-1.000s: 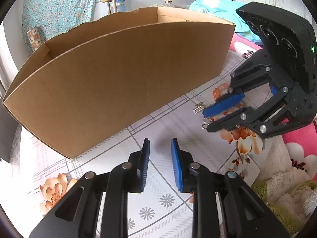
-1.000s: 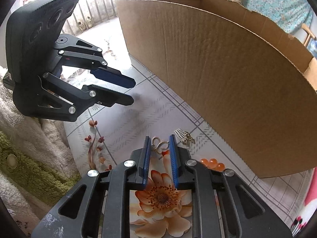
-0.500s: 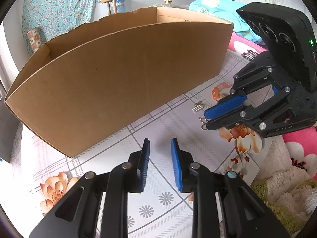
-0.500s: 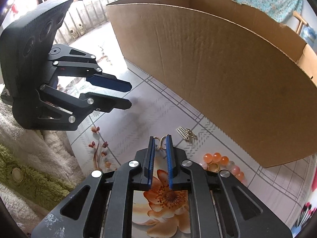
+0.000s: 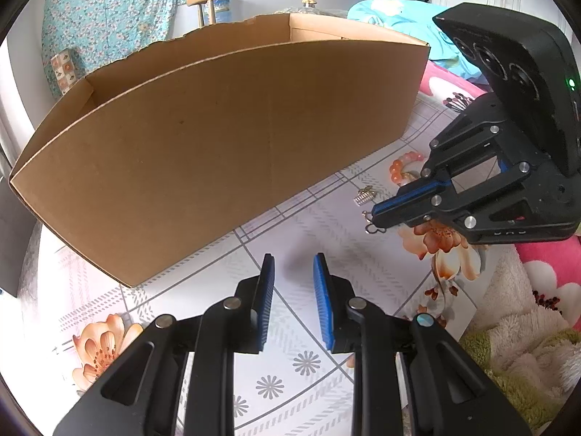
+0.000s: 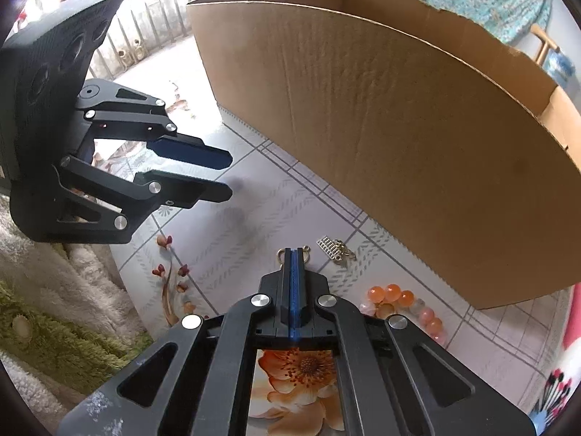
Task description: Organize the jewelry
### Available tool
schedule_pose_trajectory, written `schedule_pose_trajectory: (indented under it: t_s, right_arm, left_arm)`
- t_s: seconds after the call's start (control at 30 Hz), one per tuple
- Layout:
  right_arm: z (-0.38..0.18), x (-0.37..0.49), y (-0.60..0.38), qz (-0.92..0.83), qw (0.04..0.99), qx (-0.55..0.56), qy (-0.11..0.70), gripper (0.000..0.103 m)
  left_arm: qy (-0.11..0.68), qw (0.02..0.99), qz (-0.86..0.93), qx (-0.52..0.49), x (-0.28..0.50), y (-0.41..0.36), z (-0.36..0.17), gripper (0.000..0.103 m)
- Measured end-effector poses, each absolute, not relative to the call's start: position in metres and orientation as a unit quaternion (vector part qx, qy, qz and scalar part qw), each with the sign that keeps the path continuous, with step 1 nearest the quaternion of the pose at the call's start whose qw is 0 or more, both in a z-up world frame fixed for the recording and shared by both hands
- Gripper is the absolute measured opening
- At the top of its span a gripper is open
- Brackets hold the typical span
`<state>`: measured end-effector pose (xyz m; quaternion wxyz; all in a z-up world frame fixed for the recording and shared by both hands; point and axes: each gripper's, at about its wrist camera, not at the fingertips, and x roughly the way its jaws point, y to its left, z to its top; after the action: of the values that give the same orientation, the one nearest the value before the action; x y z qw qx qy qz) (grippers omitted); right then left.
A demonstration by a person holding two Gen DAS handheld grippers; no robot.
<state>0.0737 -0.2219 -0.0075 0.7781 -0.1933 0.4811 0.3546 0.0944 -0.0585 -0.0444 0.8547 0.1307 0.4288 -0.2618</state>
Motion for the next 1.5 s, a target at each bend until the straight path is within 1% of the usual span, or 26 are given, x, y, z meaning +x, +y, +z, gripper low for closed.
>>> schedule_pose_trajectory:
  t_s: [0.33,0.5,0.57,0.63,0.8,1.07,1.3,1.37,1.43,1.5]
  right_arm:
    - [-0.006,0.069,-0.235,0.333,0.786,-0.156,0.497,0.000]
    - [-0.006,0.065,-0.249,0.295,0.794,-0.074,0.526,0.000]
    - [-0.006,0.065,-0.255,0.287,0.792,-0.026,0.538,0.002]
    - [-0.005,0.063,-0.261,0.275,0.798,-0.009,0.536,0.002]
    - [0.000,0.058,-0.262,0.240,0.815,-0.030,0.526,0.002]
    - [-0.002,0.042,-0.236,0.227,0.819,-0.110,0.516,0.003]
    - [-0.006,0.045,-0.229,0.236,0.819,-0.101,0.513,0.003]
    - [-0.007,0.046,-0.229,0.238,0.819,-0.097,0.513,0.006]
    - [-0.006,0.047,-0.229,0.231,0.823,-0.097,0.510,0.020]
    - [-0.001,0.046,-0.230,0.225,0.828,-0.089,0.505,0.024]
  left_arm:
    - [0.429,0.855,-0.260,0.129,0.094,-0.058,-0.045,0.021]
    - [0.429,0.855,-0.261,0.128,0.094,-0.058,-0.044,0.021]
    - [0.429,0.855,-0.261,0.128,0.094,-0.058,-0.044,0.021]
    - [0.429,0.855,-0.261,0.128,0.094,-0.058,-0.044,0.021]
    - [0.427,0.856,-0.262,0.129,0.093,-0.057,-0.043,0.021]
    - [0.424,0.858,-0.260,0.128,0.090,-0.056,-0.041,0.021]
    - [0.423,0.860,-0.255,0.125,0.089,-0.056,-0.041,0.021]
    - [0.423,0.861,-0.254,0.124,0.089,-0.056,-0.041,0.021]
    - [0.423,0.861,-0.253,0.123,0.089,-0.057,-0.041,0.021]
    - [0.424,0.861,-0.252,0.122,0.089,-0.057,-0.041,0.021]
